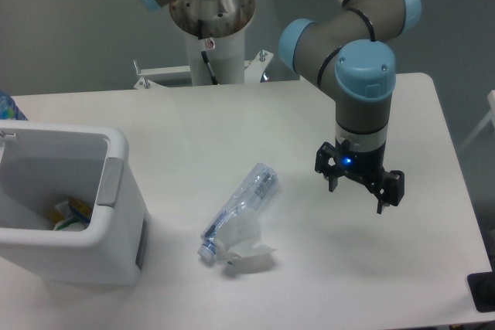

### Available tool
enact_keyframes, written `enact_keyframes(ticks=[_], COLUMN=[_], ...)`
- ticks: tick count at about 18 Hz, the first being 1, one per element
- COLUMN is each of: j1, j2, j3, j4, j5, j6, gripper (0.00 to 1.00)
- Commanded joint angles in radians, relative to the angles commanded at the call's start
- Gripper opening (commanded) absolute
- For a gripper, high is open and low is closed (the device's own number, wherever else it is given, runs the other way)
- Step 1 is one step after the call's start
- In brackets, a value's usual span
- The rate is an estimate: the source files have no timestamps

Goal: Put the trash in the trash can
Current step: 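Move the gripper over the crumpled clear plastic bag and lower it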

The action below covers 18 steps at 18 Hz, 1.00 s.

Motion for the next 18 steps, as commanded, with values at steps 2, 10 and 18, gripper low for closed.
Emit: enact_keyframes(ticks=[2,10,18], j1=[-0.005,-0.057,-0.178], j2=[0.002,0.002,-0.020], j3=[0.000,-0.080,-0.121], j4=[0.000,0.075,0.101], j5=[0.000,-0.014,-0.012], j6=[-0.011,-0.071,-0.103], gripper=[1.00,1.00,1.00])
